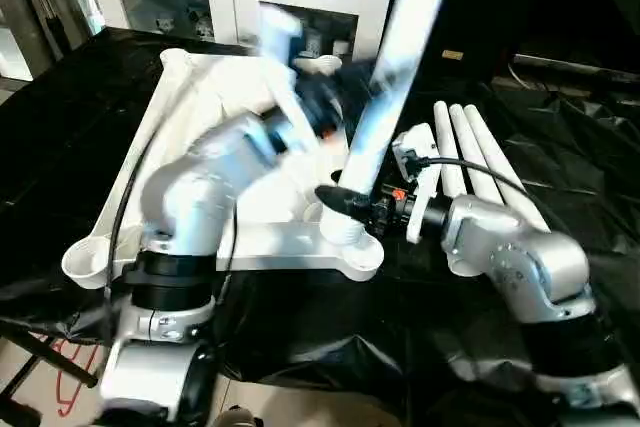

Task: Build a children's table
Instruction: Pick table leg

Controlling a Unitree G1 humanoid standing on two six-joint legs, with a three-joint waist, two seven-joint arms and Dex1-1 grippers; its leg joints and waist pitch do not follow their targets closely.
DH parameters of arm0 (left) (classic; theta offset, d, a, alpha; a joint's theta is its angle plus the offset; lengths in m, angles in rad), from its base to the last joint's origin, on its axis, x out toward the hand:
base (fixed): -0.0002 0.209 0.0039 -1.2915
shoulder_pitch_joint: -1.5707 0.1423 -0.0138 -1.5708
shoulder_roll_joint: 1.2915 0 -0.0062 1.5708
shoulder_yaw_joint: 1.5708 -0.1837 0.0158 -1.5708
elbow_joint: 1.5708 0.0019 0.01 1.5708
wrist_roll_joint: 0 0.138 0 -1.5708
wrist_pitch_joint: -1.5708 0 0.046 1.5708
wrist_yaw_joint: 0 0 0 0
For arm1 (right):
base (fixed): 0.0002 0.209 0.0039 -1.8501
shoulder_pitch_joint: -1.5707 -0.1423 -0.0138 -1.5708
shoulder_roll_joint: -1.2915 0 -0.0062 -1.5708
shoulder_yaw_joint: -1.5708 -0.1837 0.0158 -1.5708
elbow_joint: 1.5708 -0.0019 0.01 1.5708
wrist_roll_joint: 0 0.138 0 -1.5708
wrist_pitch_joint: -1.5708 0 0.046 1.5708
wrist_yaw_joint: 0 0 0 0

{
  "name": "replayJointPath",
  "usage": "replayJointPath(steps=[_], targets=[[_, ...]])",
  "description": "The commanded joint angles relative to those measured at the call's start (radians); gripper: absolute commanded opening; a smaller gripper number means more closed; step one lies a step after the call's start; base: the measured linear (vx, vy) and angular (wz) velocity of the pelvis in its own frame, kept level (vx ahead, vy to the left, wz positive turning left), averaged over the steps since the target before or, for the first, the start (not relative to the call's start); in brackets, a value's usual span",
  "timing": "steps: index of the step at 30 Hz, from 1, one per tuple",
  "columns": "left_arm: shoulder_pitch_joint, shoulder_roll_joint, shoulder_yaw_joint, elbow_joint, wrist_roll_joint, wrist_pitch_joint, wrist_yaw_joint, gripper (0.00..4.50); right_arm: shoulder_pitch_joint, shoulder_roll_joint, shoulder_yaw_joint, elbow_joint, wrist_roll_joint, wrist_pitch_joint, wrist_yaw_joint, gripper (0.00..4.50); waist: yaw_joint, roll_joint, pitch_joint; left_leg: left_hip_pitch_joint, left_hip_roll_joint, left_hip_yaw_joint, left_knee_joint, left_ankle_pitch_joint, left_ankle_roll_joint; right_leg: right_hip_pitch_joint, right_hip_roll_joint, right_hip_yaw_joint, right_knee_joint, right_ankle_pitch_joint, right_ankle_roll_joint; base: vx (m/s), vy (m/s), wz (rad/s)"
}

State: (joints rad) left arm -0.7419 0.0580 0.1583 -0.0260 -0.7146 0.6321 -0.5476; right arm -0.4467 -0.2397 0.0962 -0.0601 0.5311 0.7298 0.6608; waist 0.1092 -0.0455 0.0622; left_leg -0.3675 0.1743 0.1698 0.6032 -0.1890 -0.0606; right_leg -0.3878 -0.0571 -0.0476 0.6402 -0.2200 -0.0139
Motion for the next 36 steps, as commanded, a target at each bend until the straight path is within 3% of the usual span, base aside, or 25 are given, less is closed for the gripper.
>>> replayJointPath(steps=[1, 2, 5, 6, 7, 8, 9, 11, 13, 15, 18, 19, 20, 21, 22, 23, 24, 25, 26, 28, 30, 31, 33, 34, 36], targets=[[-0.003, 0.02, 0.014, -0.028, -0.018, -0.011, -0.011, 3.03, 0.004, -0.002, -0.032, -0.018, -0.005, -0.034, -0.026, 1.92, 0.0, 0.023, -0.069, 0.011, 0.049, -0.018, -0.066, -0.109, -0.024, 0.059, -0.081, 0.05, -0.074, -0.015, -0.21, 0.0, 0.0, 0.0], [0.023, 0.063, -0.006, -0.044, 0.008, -0.02, -0.053, 3.03, 0.006, -0.004, -0.035, -0.007, -0.027, -0.052, -0.045, 1.92, -0.002, 0.019, -0.07, 0.012, 0.049, -0.018, -0.067, -0.109, -0.028, 0.057, -0.079, 0.05, -0.075, -0.019, -0.198, 0.0, 0.0, 0.0], [0.096, 0.167, -0.073, -0.071, 0.092, -0.042, -0.141, 3.03, 0.012, -0.002, -0.043, 0.022, -0.079, -0.085, -0.087, 1.92, -0.01, 0.024, -0.07, 0.011, 0.048, -0.018, -0.069, -0.1, -0.039, 0.055, -0.074, 0.05, -0.071, -0.017, -0.172, 0.0, 0.0, 0.0], [0.137, 0.223, -0.122, -0.082, 0.141, -0.052, -0.184, 3.03, 0.02, -0.005, -0.04, 0.029, -0.105, -0.111, -0.104, 1.92, -0.012, 0.02, -0.07, 0.011, 0.048, -0.017, -0.07, -0.097, -0.039, 0.055, -0.075, 0.051, -0.073, -0.018, -0.169, 0.0, 0.0, 0.0], [0.139, 0.226, -0.125, -0.082, 0.144, -0.053, -0.187, 3.03, 0.02, -0.005, -0.04, 0.029, -0.106, -0.112, -0.105, 1.92, -0.013, 0.025, -0.07, 0.01, 0.047, -0.017, -0.071, -0.093, -0.04, 0.054, -0.075, 0.051, -0.07, -0.026, -0.158, 0.0, 0.0, 0.0], [0.198, 0.304, -0.197, -0.093, 0.22, -0.096, -0.248, 3.03, 0.032, -0.008, -0.038, 0.034, -0.134, -0.132, -0.132, 1.92, -0.014, 0.027, -0.07, 0.014, 0.05, -0.018, -0.074, -0.098, -0.041, 0.049, -0.075, 0.051, -0.073, -0.046, -0.147, 0.0, 0.0, 0.0], [0.211, 0.32, -0.212, -0.095, 0.237, -0.108, -0.261, 3.03, 0.034, -0.008, -0.037, 0.034, -0.139, -0.135, -0.138, 1.92, -0.018, 0.027, -0.068, 0.012, 0.049, -0.016, -0.074, -0.1, -0.045, 0.049, -0.073, 0.051, -0.072, -0.047, -0.147, 0.0, 0.0, 0.0], [0.267, 0.393, -0.306, -0.074, 0.331, -0.183, -0.312, 3.03, 0.052, -0.013, -0.044, 0.047, -0.151, -0.154, -0.154, 1.92, -0.013, 0.015, -0.068, 0.011, 0.05, -0.017, -0.076, -0.106, -0.042, 0.051, -0.076, 0.052, -0.076, -0.047, -0.148, 0.0, 0.0, 0.0], [0.3, 0.446, -0.371, -0.065, 0.367, -0.2, -0.355, 3.03, 0.061, -0.011, -0.053, 0.06, -0.156, -0.168, -0.168, 1.92, -0.012, 0.02, -0.067, 0.014, 0.051, -0.018, -0.079, -0.119, -0.044, 0.047, -0.078, 0.052, -0.072, -0.075, -0.142, 0.0, 0.0, 0.0], [0.314, 0.462, -0.398, -0.064, 0.361, -0.183, -0.392, 3.03, 0.06, -0.007, -0.055, 0.073, -0.159, -0.173, -0.17, 1.92, -0.017, 0.017, -0.066, 0.015, 0.049, -0.014, -0.079, -0.125, -0.051, 0.046, -0.078, 0.052, -0.073, -0.077, -0.156, 0.0, 0.0, 0.0], [0.323, 0.488, -0.454, -0.036, 0.408, -0.226, -0.457, 3.03, 0.047, 0.002, -0.056, 0.096, -0.179, -0.188, -0.186, 1.92, -0.016, 0.031, -0.065, 0.014, 0.049, -0.015, -0.078, -0.138, -0.055, 0.045, -0.08, 0.054, -0.071, -0.073, -0.172, 0.0, 0.0, 0.0], [0.324, 0.495, -0.471, -0.023, 0.424, -0.238, -0.479, 3.03, 0.041, 0.006, -0.056, 0.106, -0.19, -0.196, -0.2, 1.92, -0.019, 0.025, -0.063, 0.013, 0.048, -0.014, -0.079, -0.147, -0.055, 0.045, -0.079, 0.054, -0.076, -0.087, -0.167, 0.0, 0.0, 0.0], [0.323, 0.503, -0.491, -0.005, 0.436, -0.244, -0.498, 3.03, 0.035, 0.006, -0.053, 0.118, -0.212, -0.226, -0.215, 1.92, -0.018, 0.041, -0.065, 0.015, 0.047, -0.016, -0.078, -0.149, -0.063, 0.042, -0.081, 0.055, -0.074, -0.096, -0.165, 0.0, 0.0, 0.0], [0.32, 0.507, -0.502, 0.008, 0.442, -0.246, -0.508, 3.03, 0.031, 0.005, -0.049, 0.126, -0.226, -0.246, -0.224, 1.92, -0.022, 0.04, -0.064, 0.016, 0.046, -0.013, -0.078, -0.155, -0.067, 0.04, -0.077, 0.055, -0.077, -0.098, -0.164, 0.0, 0.0, 0.0], [0.317, 0.51, -0.513, 0.027, 0.456, -0.267, -0.515, 3.03, 0.026, -0.006, -0.04, 0.121, -0.222, -0.213, -0.215, 1.92, -0.023, 0.036, -0.066, 0.015, 0.045, -0.014, -0.078, -0.156, -0.07, 0.045, -0.077, 0.055, -0.074, -0.091, -0.166, 0.0, 0.0, 0.0], [0.31, 0.513, -0.528, 0.062, 0.475, -0.295, -0.528, 3.03, 0.023, -0.014, -0.037, 0.112, -0.205, -0.176, -0.199, 1.92, -0.024, 0.044, -0.066, 0.016, 0.045, -0.015, -0.077, -0.156, -0.066, 0.046, -0.074, 0.055, -0.075, -0.079, -0.169, 0.0, 0.0, 0.0], [0.307, 0.513, -0.533, 0.074, 0.482, -0.305, -0.531, 3.03, 0.025, -0.015, -0.038, 0.108, -0.202, -0.175, -0.196, 1.92, -0.025, 0.04, -0.066, 0.014, 0.044, -0.014, -0.076, -0.152, -0.061, 0.048, -0.074, 0.056, -0.076, -0.068, -0.17, 0.0, 0.0, 0.0], [0.305, 0.513, -0.537, 0.087, 0.488, -0.315, -0.535, 3.03, 0.028, -0.015, -0.039, 0.104, -0.198, -0.174, -0.193, 1.92, -0.024, 0.046, -0.067, 0.014, 0.045, -0.016, -0.075, -0.145, -0.06, 0.049, -0.075, 0.056, -0.072, -0.053, -0.173, 0.0, 0.0, 0.0], [0.297, 0.516, -0.555, 0.127, 0.509, -0.34, -0.556, 2.67, 0.045, -0.017, -0.037, 0.086, -0.195, -0.181, -0.178, 1.92, -0.023, 0.047, -0.069, 0.012, 0.044, -0.015, -0.073, -0.128, -0.051, 0.051, -0.075, 0.055, -0.07, -0.015, -0.182, 0.0, 0.0, 0.0], [0.294, 0.516, -0.561, 0.137, 0.514, -0.346, -0.562, 2.67, 0.05, -0.019, -0.034, 0.08, -0.195, -0.18, -0.174, 1.92, -0.024, 0.046, -0.07, 0.013, 0.046, -0.015, -0.073, -0.122, -0.046, 0.051, -0.075, 0.054, -0.067, 0.005, -0.191, 0.0, 0.0, 0.0], [0.276, 0.513, -0.572, 0.188, 0.548, -0.383, -0.558, 2.43, 0.065, -0.019, -0.035, 0.059, -0.185, -0.173, -0.165, 1.92, -0.024, 0.049, -0.069, 0.012, 0.045, -0.014, -0.072, -0.125, -0.043, 0.05, -0.075, 0.055, -0.069, 0.005, -0.194, 0.0, 0.0, 0.0], [0.252, 0.502, -0.573, 0.245, 0.579, -0.416, -0.543, 2.27, 0.074, -0.018, -0.035, 0.054, -0.187, -0.181, -0.162, 1.92, -0.023, 0.057, -0.068, 0.014, 0.045, -0.015, -0.073, -0.142, -0.044, 0.049, -0.076, 0.055, -0.072, -0.016, -0.195, 0.0, 0.0, 0.0], [0.243, 0.498, -0.572, 0.265, 0.586, -0.426, -0.541, 2.17, 0.075, -0.018, -0.035, 0.056, -0.189, -0.184, -0.161, 1.92, -0.024, 0.052, -0.068, 0.016, 0.047, -0.016, -0.074, -0.162, -0.051, 0.051, -0.077, 0.054, -0.073, -0.044, -0.195, 0.0, 0.0, 0.0], [0.227, 0.493, -0.576, 0.303, 0.598, -0.445, -0.549, 2.11, 0.076, -0.02, -0.036, 0.055, -0.189, -0.182, -0.157, 1.92, -0.022, 0.057, -0.069, 0.016, 0.048, -0.018, -0.075, -0.164, -0.055, 0.051, -0.08, 0.054, -0.071, -0.044, -0.198, 0.0, 0.0, 0.0], [0.216, 0.492, -0.579, 0.329, 0.604, -0.458, -0.563, 1.82, 0.077, -0.021, -0.036, 0.052, -0.189, -0.179, -0.152, 1.92, -0.022, 0.057, -0.07, 0.015, 0.048, -0.017, -0.073, -0.153, -0.052, 0.052, -0.081, 0.055, -0.07, -0.029, -0.205, 0.0, 0.0, 0.0]])
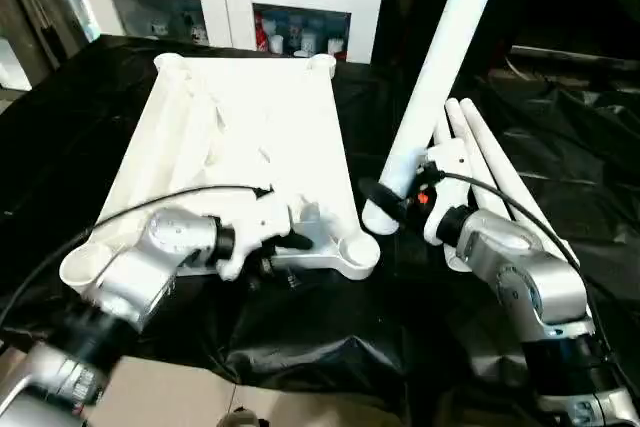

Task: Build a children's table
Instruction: Pick table leg, then insert table leg to table base

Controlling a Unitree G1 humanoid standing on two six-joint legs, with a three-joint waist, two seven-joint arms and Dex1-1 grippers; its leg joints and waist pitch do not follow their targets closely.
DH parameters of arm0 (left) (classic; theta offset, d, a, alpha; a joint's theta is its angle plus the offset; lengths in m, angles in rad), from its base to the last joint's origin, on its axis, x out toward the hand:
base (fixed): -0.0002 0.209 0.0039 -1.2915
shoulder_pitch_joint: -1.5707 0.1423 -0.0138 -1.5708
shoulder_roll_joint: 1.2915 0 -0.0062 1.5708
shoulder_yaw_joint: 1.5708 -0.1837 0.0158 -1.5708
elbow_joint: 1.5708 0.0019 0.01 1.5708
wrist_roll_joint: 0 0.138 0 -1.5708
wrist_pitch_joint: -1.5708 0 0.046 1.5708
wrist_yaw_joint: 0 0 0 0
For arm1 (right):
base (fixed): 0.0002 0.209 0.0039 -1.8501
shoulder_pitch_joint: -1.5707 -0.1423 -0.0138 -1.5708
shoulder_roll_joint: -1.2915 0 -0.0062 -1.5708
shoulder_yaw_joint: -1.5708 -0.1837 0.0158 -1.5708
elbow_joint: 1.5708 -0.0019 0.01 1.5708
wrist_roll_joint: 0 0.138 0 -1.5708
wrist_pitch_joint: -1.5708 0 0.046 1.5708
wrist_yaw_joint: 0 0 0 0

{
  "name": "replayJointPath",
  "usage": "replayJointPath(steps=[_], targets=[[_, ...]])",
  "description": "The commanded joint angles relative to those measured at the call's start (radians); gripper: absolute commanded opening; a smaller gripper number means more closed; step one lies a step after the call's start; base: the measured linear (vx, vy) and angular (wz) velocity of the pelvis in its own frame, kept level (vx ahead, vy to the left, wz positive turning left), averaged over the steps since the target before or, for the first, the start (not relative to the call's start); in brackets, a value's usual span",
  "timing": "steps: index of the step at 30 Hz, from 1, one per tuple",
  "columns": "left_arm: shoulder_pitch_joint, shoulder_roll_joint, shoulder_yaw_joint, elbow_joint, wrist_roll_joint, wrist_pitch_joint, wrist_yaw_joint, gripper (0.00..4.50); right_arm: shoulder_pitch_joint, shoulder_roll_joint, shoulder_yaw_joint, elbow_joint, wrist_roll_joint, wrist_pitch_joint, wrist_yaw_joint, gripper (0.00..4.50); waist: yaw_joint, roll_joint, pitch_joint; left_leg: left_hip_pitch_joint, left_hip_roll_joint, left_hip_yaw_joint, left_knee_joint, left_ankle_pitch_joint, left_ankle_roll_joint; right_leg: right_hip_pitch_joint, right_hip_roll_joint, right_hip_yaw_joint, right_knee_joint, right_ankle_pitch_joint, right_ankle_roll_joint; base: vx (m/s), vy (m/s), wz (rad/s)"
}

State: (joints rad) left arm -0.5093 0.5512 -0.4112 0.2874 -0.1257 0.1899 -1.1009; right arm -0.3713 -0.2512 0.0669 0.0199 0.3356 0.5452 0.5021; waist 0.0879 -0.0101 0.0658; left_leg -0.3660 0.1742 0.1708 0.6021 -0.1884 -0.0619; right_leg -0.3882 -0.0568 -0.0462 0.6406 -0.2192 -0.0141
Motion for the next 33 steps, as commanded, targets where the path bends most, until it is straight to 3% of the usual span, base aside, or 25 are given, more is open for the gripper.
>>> replayJointPath(steps=[1, 4, 11, 21, 23, 24, 28, 33], targets=[[-0.017, -0.002, -0.009, 0.018, 0.015, -0.018, -0.01, 1.75, 0.001, -0.01, -0.007, -0.028, 0.007, 0.006, 0.006, 1.92, -0.001, 0.021, -0.074, 0.013, 0.048, -0.018, -0.071, -0.148, -0.049, 0.052, -0.081, 0.054, -0.07, -0.019, -0.208, 0.0, 0.0, 0.0], [-0.029, -0.009, -0.011, 0.05, 0.017, -0.028, -0.024, 1.5, 0.0, -0.01, -0.008, -0.031, 0.008, 0.01, 0.013, 1.92, -0.001, 0.021, -0.075, 0.011, 0.047, -0.017, -0.069, -0.131, -0.04, 0.053, -0.079, 0.053, -0.068, 0.015, -0.218, 0.0, 0.0, 0.0], [-0.056, -0.034, -0.01, 0.134, 0.032, -0.064, -0.066, 0.88, 0.001, -0.013, 0.0, -0.043, 0.018, 0.044, 0.024, 1.92, 0.001, 0.025, -0.076, 0.011, 0.049, -0.017, -0.069, -0.14, -0.036, 0.054, -0.084, 0.053, -0.07, -0.009, -0.223, 0.0, 0.0, 0.0], [-0.055, -0.039, -0.01, 0.166, 0.056, -0.068, -0.092, 0.07, -0.006, -0.019, -0.001, -0.046, 0.02, 0.056, 0.038, 1.92, 0.001, 0.019, -0.076, 0.011, 0.051, -0.017, -0.07, -0.131, -0.027, 0.054, -0.085, 0.053, -0.068, -0.004, -0.228, 0.0, 0.0, 0.0], [-0.049, -0.033, -0.015, 0.168, 0.073, -0.066, -0.087, 0.0, -0.014, -0.019, -0.002, -0.041, 0.022, 0.059, 0.043, 1.92, 0.0, 0.021, -0.076, 0.011, 0.05, -0.017, -0.069, -0.128, -0.026, 0.054, -0.085, 0.053, -0.069, -0.003, -0.227, 0.0, 0.0, 0.0], [-0.048, -0.031, -0.018, 0.168, 0.08, -0.063, -0.082, 0.0, -0.017, -0.019, -0.003, -0.039, 0.024, 0.06, 0.045, 1.92, -0.001, 0.014, -0.076, 0.01, 0.051, -0.016, -0.069, -0.124, -0.023, 0.055, -0.085, 0.054, -0.069, 0.001, -0.227, 0.0, 0.0, 0.0], [-0.045, -0.034, -0.015, 0.169, 0.1, -0.044, -0.045, 0.0, -0.033, -0.016, -0.009, -0.024, 0.036, 0.074, 0.05, 1.92, -0.002, 0.016, -0.074, 0.011, 0.051, -0.016, -0.07, -0.126, -0.018, 0.053, -0.086, 0.053, -0.069, -0.018, -0.229, 0.0, 0.0, 0.0], [-0.059, -0.092, 0.035, 0.117, 0.085, 0.094, 0.058, 0.0, -0.076, -0.022, 0.006, 0.01, 0.036, 0.081, 0.084, 1.92, -0.004, 0.017, -0.074, 0.012, 0.053, -0.016, -0.068, -0.142, -0.027, 0.053, -0.087, 0.054, -0.071, -0.063, -0.231, 0.0, 0.0, 0.0]])
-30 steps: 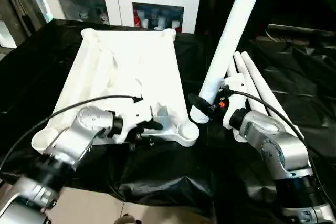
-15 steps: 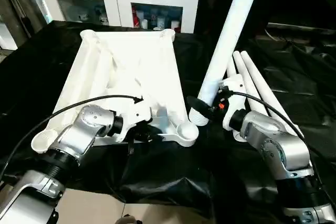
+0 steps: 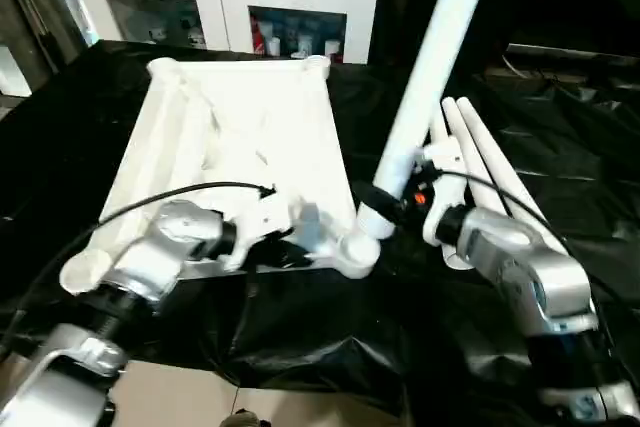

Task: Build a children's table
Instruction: Insert table leg to table base

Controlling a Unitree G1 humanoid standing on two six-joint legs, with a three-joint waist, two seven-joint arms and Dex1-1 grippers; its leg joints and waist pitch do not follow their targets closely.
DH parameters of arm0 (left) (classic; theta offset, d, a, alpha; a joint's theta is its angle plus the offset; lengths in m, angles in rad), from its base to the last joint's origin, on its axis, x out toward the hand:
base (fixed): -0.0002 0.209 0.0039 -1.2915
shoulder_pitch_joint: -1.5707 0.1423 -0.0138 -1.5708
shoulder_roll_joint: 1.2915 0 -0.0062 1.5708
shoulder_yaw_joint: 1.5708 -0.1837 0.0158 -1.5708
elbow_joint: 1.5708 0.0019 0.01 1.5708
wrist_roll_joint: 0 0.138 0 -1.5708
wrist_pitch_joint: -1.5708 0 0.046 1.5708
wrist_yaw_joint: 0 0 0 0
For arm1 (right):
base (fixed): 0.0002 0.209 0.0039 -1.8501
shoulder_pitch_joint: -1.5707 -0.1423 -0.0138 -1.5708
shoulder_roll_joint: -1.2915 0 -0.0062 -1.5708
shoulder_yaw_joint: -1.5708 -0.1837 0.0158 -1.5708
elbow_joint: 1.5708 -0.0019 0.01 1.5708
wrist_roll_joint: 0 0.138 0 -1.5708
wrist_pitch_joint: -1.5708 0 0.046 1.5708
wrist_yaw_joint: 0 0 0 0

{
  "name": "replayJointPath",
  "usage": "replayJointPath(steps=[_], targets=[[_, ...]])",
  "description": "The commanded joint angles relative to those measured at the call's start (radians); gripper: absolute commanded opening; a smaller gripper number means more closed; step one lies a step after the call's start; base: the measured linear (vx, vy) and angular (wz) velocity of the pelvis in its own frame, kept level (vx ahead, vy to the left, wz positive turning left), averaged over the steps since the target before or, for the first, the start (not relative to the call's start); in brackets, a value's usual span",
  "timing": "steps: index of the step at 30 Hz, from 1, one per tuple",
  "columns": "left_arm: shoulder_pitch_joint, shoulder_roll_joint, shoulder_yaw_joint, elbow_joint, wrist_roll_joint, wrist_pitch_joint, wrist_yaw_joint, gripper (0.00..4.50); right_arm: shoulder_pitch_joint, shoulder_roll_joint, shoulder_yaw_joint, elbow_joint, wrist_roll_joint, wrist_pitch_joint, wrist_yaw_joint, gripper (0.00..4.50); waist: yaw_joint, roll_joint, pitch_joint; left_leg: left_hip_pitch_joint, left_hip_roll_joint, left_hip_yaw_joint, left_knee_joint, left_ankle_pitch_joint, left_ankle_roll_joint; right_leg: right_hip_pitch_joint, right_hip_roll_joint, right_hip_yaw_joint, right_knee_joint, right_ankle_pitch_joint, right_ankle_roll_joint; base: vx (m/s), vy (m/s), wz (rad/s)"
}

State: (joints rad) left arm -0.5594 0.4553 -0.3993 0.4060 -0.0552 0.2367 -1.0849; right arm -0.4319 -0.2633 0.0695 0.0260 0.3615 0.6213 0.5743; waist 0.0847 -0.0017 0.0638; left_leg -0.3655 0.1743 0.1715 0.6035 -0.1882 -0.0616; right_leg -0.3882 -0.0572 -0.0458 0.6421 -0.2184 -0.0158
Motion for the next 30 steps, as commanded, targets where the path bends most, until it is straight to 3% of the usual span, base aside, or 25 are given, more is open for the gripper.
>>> replayJointPath(steps=[1, 7, 8, 9, 12, 14, 15, 17, 20, 21, 23, 30], targets=[[-0.009, -0.002, 0.028, -0.01, 0.013, 0.063, 0.051, 0.0, -0.022, -0.011, 0.005, 0.007, 0.009, 0.006, 0.016, 1.92, -0.001, 0.006, -0.07, 0.008, 0.051, -0.016, -0.069, -0.133, -0.023, 0.054, -0.085, 0.054, -0.074, -0.057, -0.227, 0.0, 0.0, 0.0], [-0.019, -0.046, 0.003, -0.052, 0.05, 0.059, 0.097, 0.0, -0.08, -0.014, 0.011, 0.061, 0.0, -0.003, 0.043, 1.92, -0.002, 0.007, -0.076, 0.006, 0.049, -0.016, -0.064, -0.088, 0.001, 0.056, -0.082, 0.052, -0.069, 0.018, -0.236, 0.0, 0.0, 0.0], [-0.019, -0.047, 0.0, -0.05, 0.055, 0.048, 0.102, 0.0, -0.082, -0.012, 0.012, 0.066, 0.002, 0.0, 0.047, 1.92, 0.001, -0.009, -0.075, 0.005, 0.048, -0.015, -0.064, -0.084, 0.009, 0.058, -0.083, 0.052, -0.068, 0.01, -0.235, 0.0, 0.0, 0.0], [-0.019, -0.049, -0.002, -0.049, 0.063, 0.048, 0.111, 0.0, -0.086, -0.011, 0.012, 0.073, 0.004, 0.004, 0.054, 1.92, 0.004, -0.003, -0.074, 0.006, 0.049, -0.014, -0.065, -0.083, 0.011, 0.055, -0.085, 0.052, -0.071, -0.005, -0.23, 0.0, 0.0, 0.0], [-0.021, -0.049, -0.002, -0.041, 0.08, 0.062, 0.137, 0.0, -0.103, -0.016, 0.031, 0.11, -0.005, 0.034, 0.067, 1.92, 0.003, -0.011, -0.072, 0.007, 0.049, -0.013, -0.066, -0.092, 0.013, 0.054, -0.085, 0.051, -0.074, -0.041, -0.224, 0.0, 0.0, 0.0], [-0.022, -0.054, 0.007, -0.038, 0.077, 0.064, 0.148, 0.0, -0.117, -0.028, 0.055, 0.144, -0.022, 0.044, 0.085, 1.92, 0.004, -0.009, -0.071, 0.007, 0.05, -0.014, -0.067, -0.109, 0.004, 0.052, -0.086, 0.051, -0.078, -0.08, -0.219, 0.0, 0.0, 0.0], [-0.016, -0.058, 0.017, -0.04, 0.073, 0.054, 0.146, 0.0, -0.132, -0.032, 0.065, 0.175, -0.029, 0.054, 0.095, 1.92, 0.001, -0.022, -0.071, 0.006, 0.049, -0.012, -0.067, -0.109, 0.006, 0.054, -0.086, 0.052, -0.08, -0.086, -0.217, 0.0, 0.0, 0.0], [-0.007, -0.06, 0.021, -0.04, 0.063, 0.046, 0.131, 0.0, -0.152, -0.036, 0.078, 0.216, -0.044, 0.062, 0.1, 1.92, 0.003, -0.017, -0.07, 0.006, 0.049, -0.013, -0.067, -0.104, 0.004, 0.051, -0.088, 0.052, -0.08, -0.105, -0.215, 0.0, 0.0, 0.0], [-0.002, -0.058, 0.019, -0.032, 0.058, 0.044, 0.117, 0.0, -0.169, -0.04, 0.086, 0.251, -0.058, 0.062, 0.104, 1.92, 0.003, -0.017, -0.072, 0.006, 0.05, -0.014, -0.067, -0.084, 0.004, 0.051, -0.085, 0.051, -0.073, -0.059, -0.215, 0.0, 0.0, 0.0], [0.002, -0.052, 0.017, -0.031, 0.059, 0.037, 0.109, 0.0, -0.175, -0.04, 0.084, 0.262, -0.058, 0.057, 0.108, 1.92, 0.002, -0.033, -0.073, 0.005, 0.05, -0.012, -0.067, -0.081, 0.01, 0.053, -0.085, 0.051, -0.074, -0.053, -0.214, 0.0, 0.0, 0.0], [0.008, -0.045, 0.014, -0.033, 0.059, 0.025, 0.096, 0.0, -0.183, -0.039, 0.081, 0.275, -0.058, 0.052, 0.112, 1.92, 0.006, -0.025, -0.074, 0.006, 0.051, -0.012, -0.065, -0.067, 0.016, 0.051, -0.088, 0.051, -0.071, -0.033, -0.219, 0.0, 0.0, 0.0], [0.027, -0.031, 0.013, -0.062, 0.051, 0.022, 0.072, 0.0, -0.214, -0.025, 0.083, 0.353, -0.065, 0.032, 0.139, 1.92, 0.004, -0.028, -0.072, 0.007, 0.052, -0.011, -0.066, -0.077, 0.016, 0.051, -0.089, 0.051, -0.07, -0.028, -0.234, 0.0, 0.0, 0.0]])
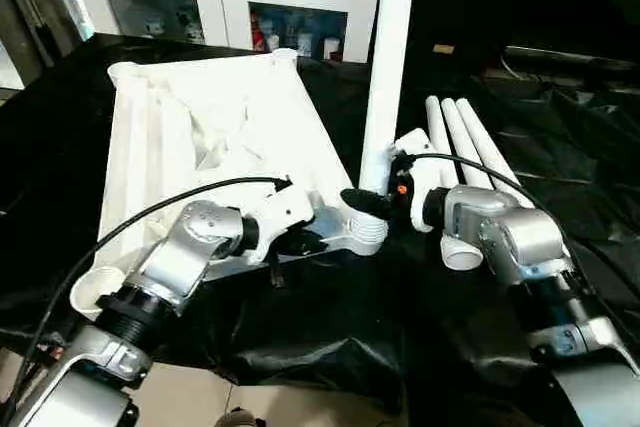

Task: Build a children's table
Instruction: Insert table leg to table base

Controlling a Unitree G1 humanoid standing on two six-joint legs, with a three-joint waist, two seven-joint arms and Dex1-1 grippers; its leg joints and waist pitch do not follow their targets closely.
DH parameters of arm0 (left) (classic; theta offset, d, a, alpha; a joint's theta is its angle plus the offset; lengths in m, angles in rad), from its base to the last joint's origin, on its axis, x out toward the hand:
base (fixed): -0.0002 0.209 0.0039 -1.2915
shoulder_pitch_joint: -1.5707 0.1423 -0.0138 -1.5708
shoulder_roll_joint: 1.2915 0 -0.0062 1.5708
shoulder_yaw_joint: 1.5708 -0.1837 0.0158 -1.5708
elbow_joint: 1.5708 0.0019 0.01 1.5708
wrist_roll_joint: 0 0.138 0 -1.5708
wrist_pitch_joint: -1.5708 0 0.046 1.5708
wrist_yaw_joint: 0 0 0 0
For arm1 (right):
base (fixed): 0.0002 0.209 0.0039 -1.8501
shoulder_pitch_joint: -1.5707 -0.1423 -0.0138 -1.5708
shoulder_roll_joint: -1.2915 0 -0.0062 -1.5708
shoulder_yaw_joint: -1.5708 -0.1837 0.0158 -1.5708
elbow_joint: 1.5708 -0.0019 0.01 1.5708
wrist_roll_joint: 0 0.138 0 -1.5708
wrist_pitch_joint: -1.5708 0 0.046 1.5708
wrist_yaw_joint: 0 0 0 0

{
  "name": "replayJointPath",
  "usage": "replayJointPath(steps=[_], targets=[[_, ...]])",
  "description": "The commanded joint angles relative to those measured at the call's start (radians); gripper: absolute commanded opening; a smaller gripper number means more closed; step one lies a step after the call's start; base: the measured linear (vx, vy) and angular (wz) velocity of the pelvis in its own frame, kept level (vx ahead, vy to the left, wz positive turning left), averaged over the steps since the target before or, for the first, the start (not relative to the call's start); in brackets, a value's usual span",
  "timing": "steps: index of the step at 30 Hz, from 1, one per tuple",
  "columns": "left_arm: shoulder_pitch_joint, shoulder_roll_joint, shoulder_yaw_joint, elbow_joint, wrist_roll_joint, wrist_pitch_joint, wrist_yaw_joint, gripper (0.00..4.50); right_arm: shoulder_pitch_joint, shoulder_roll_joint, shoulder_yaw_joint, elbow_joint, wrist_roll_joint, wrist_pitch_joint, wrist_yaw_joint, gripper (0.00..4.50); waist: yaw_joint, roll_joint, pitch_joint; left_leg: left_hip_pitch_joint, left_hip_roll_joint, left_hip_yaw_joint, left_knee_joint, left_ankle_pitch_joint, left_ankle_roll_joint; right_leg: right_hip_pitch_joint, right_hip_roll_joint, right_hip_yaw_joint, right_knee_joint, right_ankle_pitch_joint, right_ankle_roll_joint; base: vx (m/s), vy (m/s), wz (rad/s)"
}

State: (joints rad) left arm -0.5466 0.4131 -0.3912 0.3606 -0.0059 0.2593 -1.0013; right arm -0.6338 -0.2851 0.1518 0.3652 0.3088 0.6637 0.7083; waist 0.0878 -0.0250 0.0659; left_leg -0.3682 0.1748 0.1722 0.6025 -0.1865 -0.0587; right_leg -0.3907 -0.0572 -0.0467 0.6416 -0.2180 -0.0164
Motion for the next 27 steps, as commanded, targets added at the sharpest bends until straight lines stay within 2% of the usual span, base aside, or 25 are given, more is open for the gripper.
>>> replayJointPath(steps=[1, 9, 18, 20, 22, 24, 26, 27], targets=[[0.017, 0.013, 0.005, -0.016, 0.002, -0.005, -0.014, 0.0, -0.014, 0.002, 0.002, 0.027, -0.017, -0.019, 0.009, 1.92, 0.001, -0.005, -0.074, 0.009, 0.052, -0.012, -0.065, -0.077, 0.013, 0.054, -0.089, 0.052, -0.068, -0.027, -0.233, 0.0, 0.0, 0.0], [0.016, 0.016, 0.01, -0.008, 0.004, -0.012, -0.015, 0.0, -0.009, 0.018, -0.017, 0.061, -0.011, -0.059, 0.018, 1.92, -0.003, -0.004, -0.074, 0.01, 0.052, -0.013, -0.067, -0.093, 0.004, 0.053, -0.088, 0.051, -0.071, -0.052, -0.227, 0.0, 0.0, 0.0], [0.015, 0.013, 0.014, -0.003, 0.008, -0.008, -0.001, 0.0, 0.104, 0.069, -0.07, 0.028, 0.032, -0.143, 0.009, 1.92, -0.001, -0.004, -0.073, 0.01, 0.052, -0.013, -0.068, -0.103, 0.008, 0.052, -0.09, 0.052, -0.073, -0.053, -0.226, 0.0, 0.0, 0.0], [0.01, 0.012, 0.014, -0.001, 0.008, -0.006, -0.001, 0.0, 0.121, 0.081, -0.09, 0.033, 0.038, -0.163, -0.001, 1.92, -0.001, 0.003, -0.075, 0.011, 0.053, -0.015, -0.069, -0.111, 0.003, 0.052, -0.089, 0.051, -0.073, -0.047, -0.23, 0.0, 0.0, 0.0], [0.009, 0.013, 0.015, 0.002, 0.009, -0.007, 0.0, 0.0, 0.142, 0.096, -0.111, 0.032, 0.046, -0.188, -0.015, 1.92, -0.002, 0.002, -0.074, 0.012, 0.053, -0.015, -0.07, -0.122, 0.0, 0.051, -0.089, 0.051, -0.074, -0.055, -0.231, 0.0, 0.0, 0.0], [0.006, 0.013, 0.016, 0.007, 0.011, -0.008, 0.003, 0.0, 0.161, 0.104, -0.125, 0.032, 0.042, -0.223, -0.023, 1.92, -0.001, 0.011, -0.074, 0.013, 0.054, -0.016, -0.07, -0.129, -0.004, 0.051, -0.089, 0.051, -0.074, -0.057, -0.233, 0.0, 0.0, 0.0], [0.003, 0.013, 0.017, 0.011, 0.013, -0.011, 0.006, 0.0, 0.183, 0.111, -0.14, 0.025, 0.045, -0.251, -0.024, 1.91, -0.002, 0.006, -0.073, 0.013, 0.053, -0.015, -0.071, -0.143, -0.008, 0.051, -0.089, 0.052, -0.076, -0.067, -0.23, 0.0, 0.0, 0.0], [0.0, 0.012, 0.019, 0.018, 0.015, -0.014, 0.01, 0.0, 0.195, 0.117, -0.15, 0.022, 0.053, -0.258, -0.021, 1.91, 0.0, 0.017, -0.073, 0.014, 0.053, -0.018, -0.072, -0.147, -0.011, 0.051, -0.09, 0.052, -0.076, -0.071, -0.23, 0.0, 0.0, 0.0]])
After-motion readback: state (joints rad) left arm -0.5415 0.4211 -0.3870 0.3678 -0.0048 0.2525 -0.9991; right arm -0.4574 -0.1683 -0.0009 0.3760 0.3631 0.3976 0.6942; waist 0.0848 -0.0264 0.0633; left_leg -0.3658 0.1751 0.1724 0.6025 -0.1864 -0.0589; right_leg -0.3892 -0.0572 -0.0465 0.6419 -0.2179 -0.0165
